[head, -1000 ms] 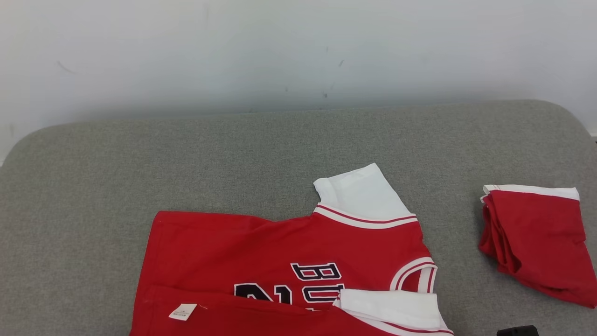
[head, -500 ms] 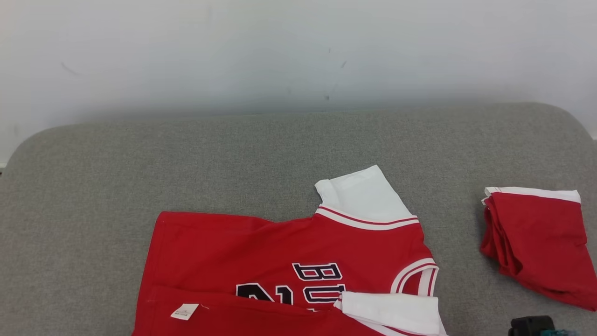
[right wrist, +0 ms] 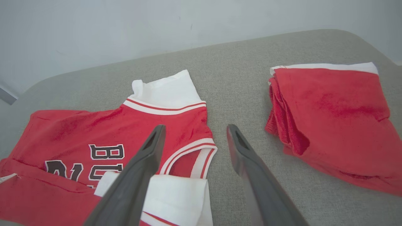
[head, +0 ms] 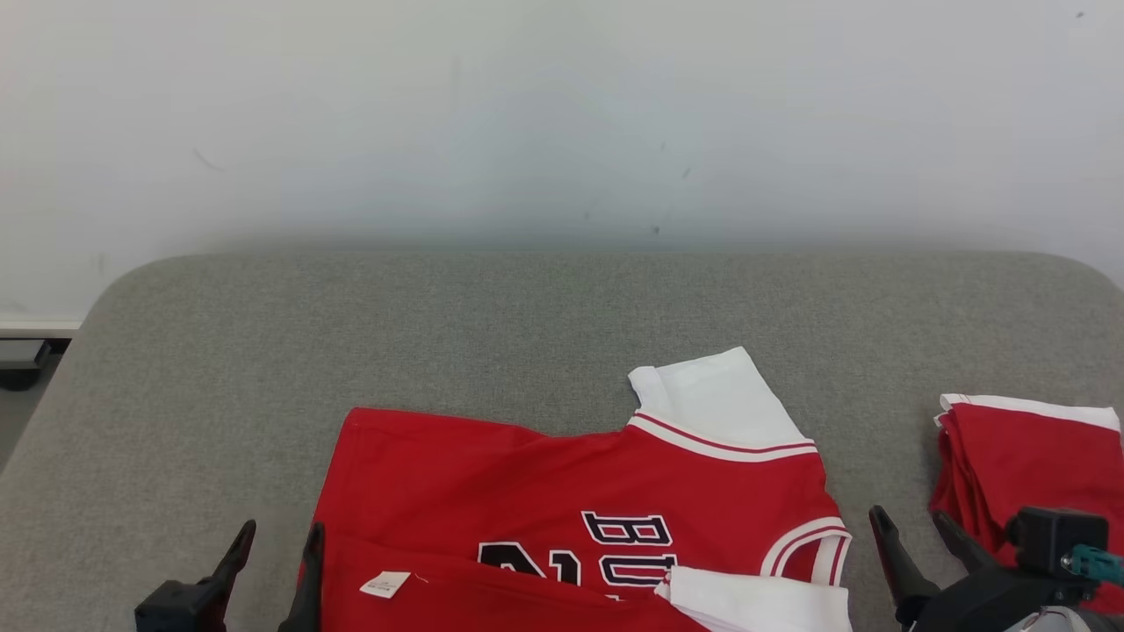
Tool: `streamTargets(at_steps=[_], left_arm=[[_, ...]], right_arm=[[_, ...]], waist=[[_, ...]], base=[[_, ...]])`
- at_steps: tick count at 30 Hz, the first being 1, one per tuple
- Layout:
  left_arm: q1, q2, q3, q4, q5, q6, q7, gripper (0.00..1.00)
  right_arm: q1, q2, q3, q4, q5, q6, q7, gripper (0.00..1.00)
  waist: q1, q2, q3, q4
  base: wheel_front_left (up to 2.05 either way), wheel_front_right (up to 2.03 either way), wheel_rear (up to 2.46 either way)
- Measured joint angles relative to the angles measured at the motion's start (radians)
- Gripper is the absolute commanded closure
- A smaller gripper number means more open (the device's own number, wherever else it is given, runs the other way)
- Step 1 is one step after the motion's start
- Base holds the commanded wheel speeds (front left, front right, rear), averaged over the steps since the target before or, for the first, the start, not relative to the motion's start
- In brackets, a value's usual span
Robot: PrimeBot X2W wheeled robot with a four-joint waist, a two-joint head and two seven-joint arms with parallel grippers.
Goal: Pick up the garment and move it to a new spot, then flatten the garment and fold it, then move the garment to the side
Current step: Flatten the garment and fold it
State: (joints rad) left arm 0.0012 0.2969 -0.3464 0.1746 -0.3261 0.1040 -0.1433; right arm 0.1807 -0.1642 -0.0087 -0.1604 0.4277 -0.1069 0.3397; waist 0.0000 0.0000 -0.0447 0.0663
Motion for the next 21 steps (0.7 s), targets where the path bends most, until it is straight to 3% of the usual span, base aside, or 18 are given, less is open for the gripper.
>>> streamTargets(at_steps=[11, 21], left_arm=[[-0.002, -0.044, 0.006, -0.066, -0.024, 0.001, -0.042, 0.0], [0.014, -0.044, 0.002, -0.062, -0.034, 0.0, -0.03, 0.0]], right_arm=[[-0.078, 0.08, 0.018, 0.028, -0.016, -0.004, -0.143, 0.0], [-0.113, 0.096, -0.016, 0.093, -0.013, -0.008, -0.314, 0.0]], waist=[[-0.0001, 0.0, -0.04, 0.007], [-0.0001, 0.0, -0.06, 0.003]], base=[[0.0, 0.0, 0.0], [0.0, 0.0, 0.0]])
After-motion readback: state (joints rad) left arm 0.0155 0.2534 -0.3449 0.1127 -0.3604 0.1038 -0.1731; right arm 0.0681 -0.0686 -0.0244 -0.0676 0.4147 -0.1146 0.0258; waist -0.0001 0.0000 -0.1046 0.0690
